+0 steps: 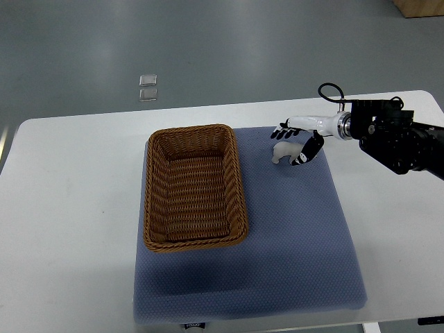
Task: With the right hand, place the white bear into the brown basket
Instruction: 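Close the right hand fingers around the white bear and lift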
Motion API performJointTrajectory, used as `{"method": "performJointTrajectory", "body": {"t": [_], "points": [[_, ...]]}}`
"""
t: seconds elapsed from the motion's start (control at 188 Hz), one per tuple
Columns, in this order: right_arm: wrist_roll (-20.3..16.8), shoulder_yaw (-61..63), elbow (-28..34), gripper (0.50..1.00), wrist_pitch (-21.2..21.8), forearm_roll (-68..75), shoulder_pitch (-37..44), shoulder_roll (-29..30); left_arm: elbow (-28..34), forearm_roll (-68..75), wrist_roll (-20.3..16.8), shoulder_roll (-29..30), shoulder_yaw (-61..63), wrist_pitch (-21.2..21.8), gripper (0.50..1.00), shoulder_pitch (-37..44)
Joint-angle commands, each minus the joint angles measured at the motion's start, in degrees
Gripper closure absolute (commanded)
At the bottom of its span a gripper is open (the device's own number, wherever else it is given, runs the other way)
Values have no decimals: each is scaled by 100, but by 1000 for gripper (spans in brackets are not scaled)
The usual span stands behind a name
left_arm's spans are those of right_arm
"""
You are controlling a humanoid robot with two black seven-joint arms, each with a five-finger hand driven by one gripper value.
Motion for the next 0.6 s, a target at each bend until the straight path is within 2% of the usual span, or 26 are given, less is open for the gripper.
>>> {"method": "performJointTrajectory", "body": {"t": [0.0, 0.432, 0.491, 0.592], "points": [[5, -92, -4, 734, -10, -1, 1, -2, 0, 0, 0, 0, 0, -1, 500, 0], [22, -92, 14, 781, -2, 8, 37, -11, 0, 0, 0, 0, 0, -1, 500, 0], [31, -92, 14, 824, -2, 8, 72, -2, 0, 0, 0, 0, 0, -1, 500, 0], [48, -92, 14, 854, 7, 8, 72, -2, 0, 0, 0, 0, 0, -1, 500, 0]]}}
